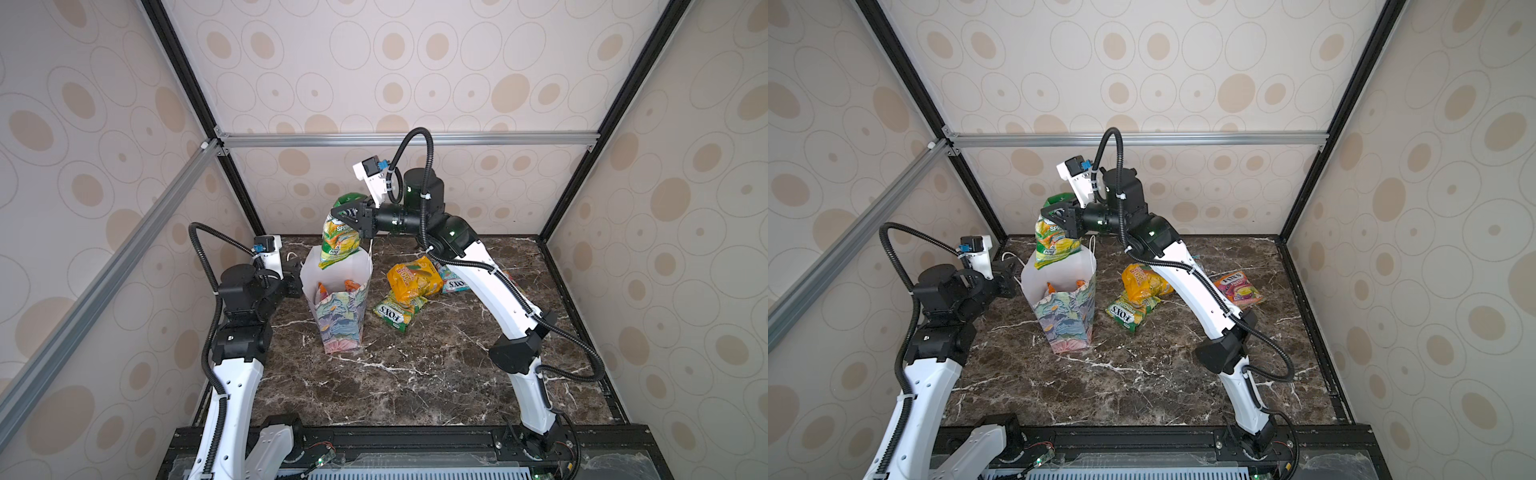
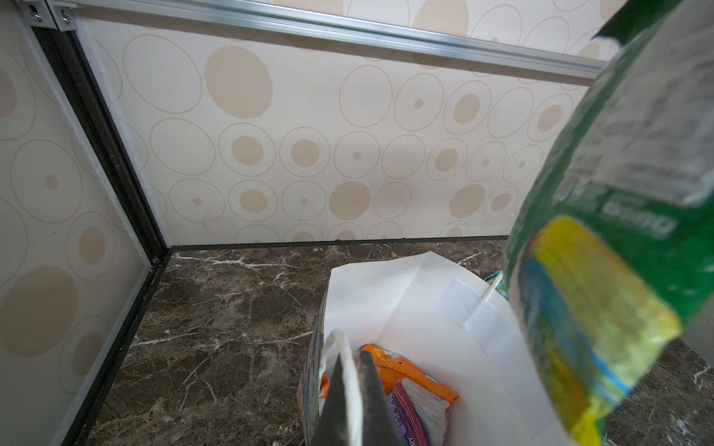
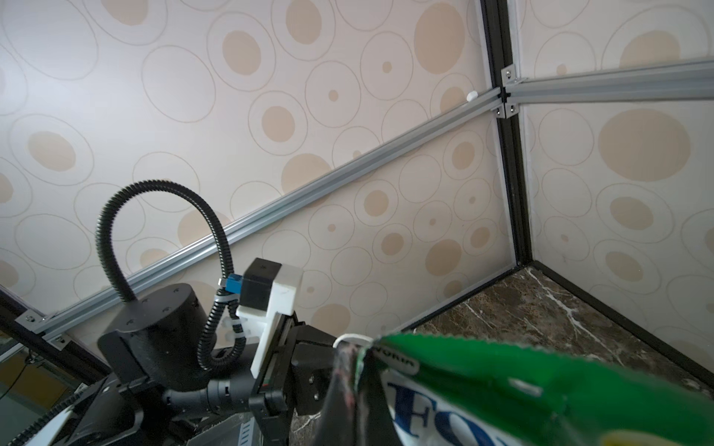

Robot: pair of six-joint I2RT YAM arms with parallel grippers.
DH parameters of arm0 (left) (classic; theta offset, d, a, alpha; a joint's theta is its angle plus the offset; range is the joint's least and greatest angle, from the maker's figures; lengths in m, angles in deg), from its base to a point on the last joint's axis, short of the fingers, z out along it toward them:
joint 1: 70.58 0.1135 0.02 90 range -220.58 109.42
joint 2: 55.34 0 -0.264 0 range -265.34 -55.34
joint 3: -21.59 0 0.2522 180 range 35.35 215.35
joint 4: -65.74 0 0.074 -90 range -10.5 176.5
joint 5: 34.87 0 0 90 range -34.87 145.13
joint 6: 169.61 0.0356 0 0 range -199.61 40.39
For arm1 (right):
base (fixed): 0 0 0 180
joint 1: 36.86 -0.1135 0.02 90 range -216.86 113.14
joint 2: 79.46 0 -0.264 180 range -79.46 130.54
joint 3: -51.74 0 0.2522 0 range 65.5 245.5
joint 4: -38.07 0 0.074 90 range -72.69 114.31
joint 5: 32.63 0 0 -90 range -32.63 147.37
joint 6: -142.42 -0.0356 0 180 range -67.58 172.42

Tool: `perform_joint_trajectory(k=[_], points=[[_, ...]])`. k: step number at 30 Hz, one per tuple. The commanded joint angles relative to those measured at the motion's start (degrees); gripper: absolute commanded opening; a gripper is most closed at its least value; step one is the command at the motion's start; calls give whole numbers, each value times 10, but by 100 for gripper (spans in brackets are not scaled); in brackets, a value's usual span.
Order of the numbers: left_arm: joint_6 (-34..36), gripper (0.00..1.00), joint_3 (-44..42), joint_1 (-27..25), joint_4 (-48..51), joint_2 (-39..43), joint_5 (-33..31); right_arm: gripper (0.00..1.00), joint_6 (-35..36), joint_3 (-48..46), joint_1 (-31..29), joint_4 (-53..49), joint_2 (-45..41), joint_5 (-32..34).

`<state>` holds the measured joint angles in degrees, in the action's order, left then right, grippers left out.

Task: Place the snacks into the paper bag
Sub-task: 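Carry the green packet with the right gripper over the bag opening, then lower the green packet into the white bag and open the right gripper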

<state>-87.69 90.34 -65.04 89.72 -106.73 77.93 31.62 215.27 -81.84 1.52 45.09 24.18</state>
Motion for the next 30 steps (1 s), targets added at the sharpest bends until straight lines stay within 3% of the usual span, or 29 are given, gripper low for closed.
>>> perform_joint_trajectory(k=[1,30], points=[[10,0,15,4,-18,8,2,0,12,24,-2,8,13,-13],[10,0,14,5,-18,5,0,0,160,34,-18,-105,80,-14]])
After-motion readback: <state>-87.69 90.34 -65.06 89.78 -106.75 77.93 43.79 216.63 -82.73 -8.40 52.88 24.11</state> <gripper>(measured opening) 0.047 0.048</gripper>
